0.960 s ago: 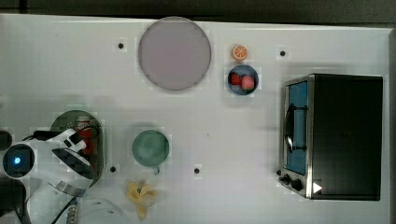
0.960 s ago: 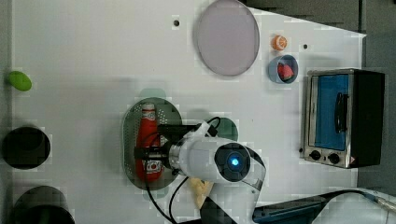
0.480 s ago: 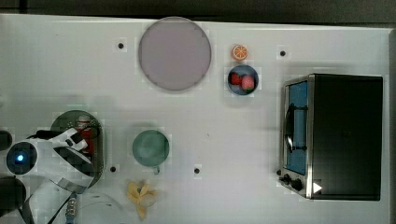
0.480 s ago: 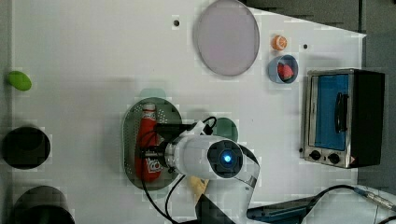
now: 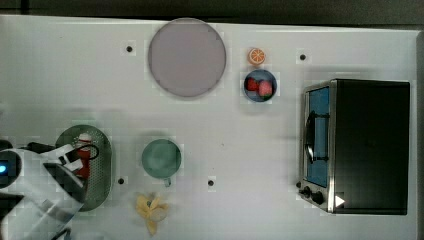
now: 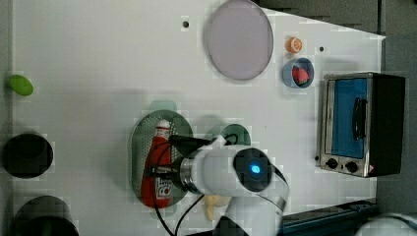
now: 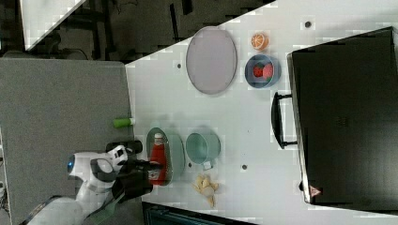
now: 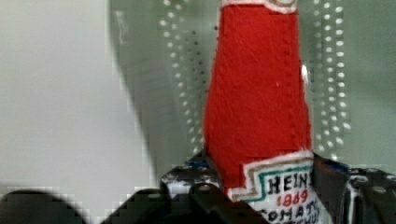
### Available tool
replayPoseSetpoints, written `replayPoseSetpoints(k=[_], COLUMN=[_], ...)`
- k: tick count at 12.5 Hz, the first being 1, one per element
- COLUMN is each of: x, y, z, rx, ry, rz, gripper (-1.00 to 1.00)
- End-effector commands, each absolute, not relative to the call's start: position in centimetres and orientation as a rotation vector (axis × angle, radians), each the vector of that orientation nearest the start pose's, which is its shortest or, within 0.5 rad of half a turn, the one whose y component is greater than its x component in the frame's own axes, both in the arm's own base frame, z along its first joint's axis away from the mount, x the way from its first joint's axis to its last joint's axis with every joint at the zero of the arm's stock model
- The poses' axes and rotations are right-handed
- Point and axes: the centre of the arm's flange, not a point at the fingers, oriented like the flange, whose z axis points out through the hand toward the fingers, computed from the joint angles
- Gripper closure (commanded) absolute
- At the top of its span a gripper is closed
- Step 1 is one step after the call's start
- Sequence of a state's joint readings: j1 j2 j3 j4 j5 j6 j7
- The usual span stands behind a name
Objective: Pick ketchup from strainer and place it on the table
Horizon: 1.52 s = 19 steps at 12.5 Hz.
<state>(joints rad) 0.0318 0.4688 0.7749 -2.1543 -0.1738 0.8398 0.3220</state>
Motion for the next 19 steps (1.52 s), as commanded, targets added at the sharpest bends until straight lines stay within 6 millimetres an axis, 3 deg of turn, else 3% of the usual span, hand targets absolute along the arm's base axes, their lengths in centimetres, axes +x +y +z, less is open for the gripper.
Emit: replayPoseSetpoints(k=[1,3,5,8,11,13,16,19], x=[40.1,41.1,42.2,45.3,49.9,52.4,55.1,57.0], y=[41.8,41.6,40.7,37.5,31.9,27.3,20.5,13.4], z=[32.5,36.6,40.1,44.6,48.0,49.1,49.9,49.2], rx=[-3.007,-3.032,-3.055,-3.084,-3.072,-3.067,-3.048,-3.018], ry=[0.345,0.291,0.247,0.213,0.305,0.419,0.609,0.794], rz=[0.150,0.117,0.192,0.281,0.225,0.168,0.127,0.130], gripper=[-0.21,-0.21,-0.21,-0.21,-0.21,-0.21,-0.21,-0.21])
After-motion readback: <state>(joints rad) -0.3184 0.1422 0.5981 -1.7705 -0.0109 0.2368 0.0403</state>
